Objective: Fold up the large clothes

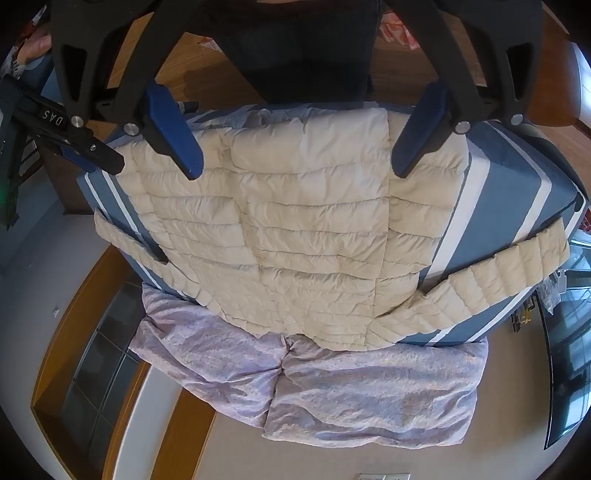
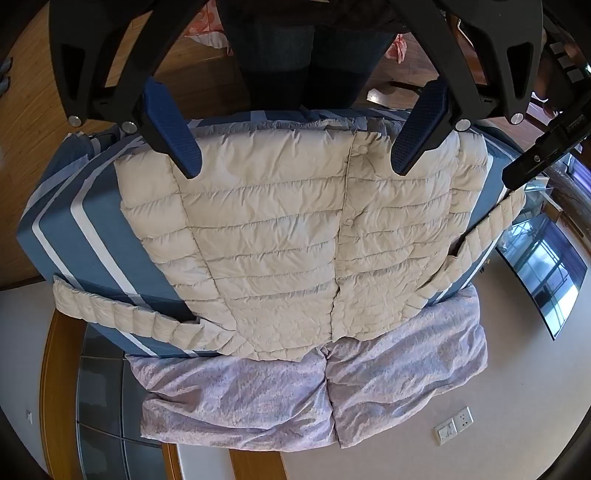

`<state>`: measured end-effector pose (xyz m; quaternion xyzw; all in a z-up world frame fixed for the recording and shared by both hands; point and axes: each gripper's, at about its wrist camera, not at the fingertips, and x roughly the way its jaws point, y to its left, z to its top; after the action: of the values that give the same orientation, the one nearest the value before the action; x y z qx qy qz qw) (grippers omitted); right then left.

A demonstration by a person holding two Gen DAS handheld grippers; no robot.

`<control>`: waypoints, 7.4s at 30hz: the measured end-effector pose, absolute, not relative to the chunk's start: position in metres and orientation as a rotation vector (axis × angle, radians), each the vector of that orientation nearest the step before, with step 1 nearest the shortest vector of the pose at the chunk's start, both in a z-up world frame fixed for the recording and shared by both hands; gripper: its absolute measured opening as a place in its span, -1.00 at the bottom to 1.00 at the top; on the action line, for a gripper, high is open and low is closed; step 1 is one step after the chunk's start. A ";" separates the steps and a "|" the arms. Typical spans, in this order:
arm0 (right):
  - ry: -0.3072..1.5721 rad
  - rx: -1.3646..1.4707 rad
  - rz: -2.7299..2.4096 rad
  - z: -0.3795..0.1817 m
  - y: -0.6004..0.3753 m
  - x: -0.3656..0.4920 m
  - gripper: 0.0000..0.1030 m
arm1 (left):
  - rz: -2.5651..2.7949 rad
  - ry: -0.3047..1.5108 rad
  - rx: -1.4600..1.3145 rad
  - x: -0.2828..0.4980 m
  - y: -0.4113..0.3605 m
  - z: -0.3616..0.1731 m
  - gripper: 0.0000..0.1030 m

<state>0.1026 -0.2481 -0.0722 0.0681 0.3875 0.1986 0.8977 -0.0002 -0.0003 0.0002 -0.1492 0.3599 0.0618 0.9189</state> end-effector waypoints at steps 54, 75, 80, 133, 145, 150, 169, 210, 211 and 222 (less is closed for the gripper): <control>0.800 0.142 0.411 -0.071 -0.252 0.103 0.97 | 0.124 0.738 -0.311 0.000 0.000 0.000 0.96; 0.801 0.144 0.411 -0.073 -0.254 0.104 0.97 | 0.124 0.737 -0.312 0.000 0.000 0.000 0.96; 0.801 0.145 0.410 -0.073 -0.254 0.104 0.97 | 0.124 0.737 -0.311 0.000 0.000 0.000 0.96; 0.953 0.592 -0.407 -0.162 -0.548 0.419 0.53 | 0.509 0.880 -0.086 0.208 0.100 -0.087 0.96; 0.967 0.567 -0.429 -0.178 -0.548 0.423 -0.06 | 0.518 0.909 -0.061 0.215 0.103 -0.107 0.96; 0.958 0.548 -0.395 -0.177 -0.539 0.425 -0.73 | 0.508 0.920 -0.077 0.216 0.105 -0.112 0.96; 0.814 0.168 0.069 -0.077 -0.251 0.462 -0.84 | 0.448 0.949 -0.201 0.216 0.119 -0.120 0.97; 0.898 -0.079 0.382 -0.123 -0.005 0.418 0.68 | 0.443 0.946 -0.213 0.215 0.119 -0.120 0.96; 0.897 -0.088 0.379 -0.125 -0.002 0.418 0.74 | 0.443 0.946 -0.212 0.215 0.119 -0.120 0.96; 0.940 -0.108 0.332 -0.142 0.004 0.424 0.97 | 0.438 0.938 -0.221 0.215 0.119 -0.119 0.96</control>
<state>0.4241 0.0040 -0.1418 -0.0518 0.4504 0.1592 0.8770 0.2154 0.1187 -0.1189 -0.1054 0.4473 0.2089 0.8632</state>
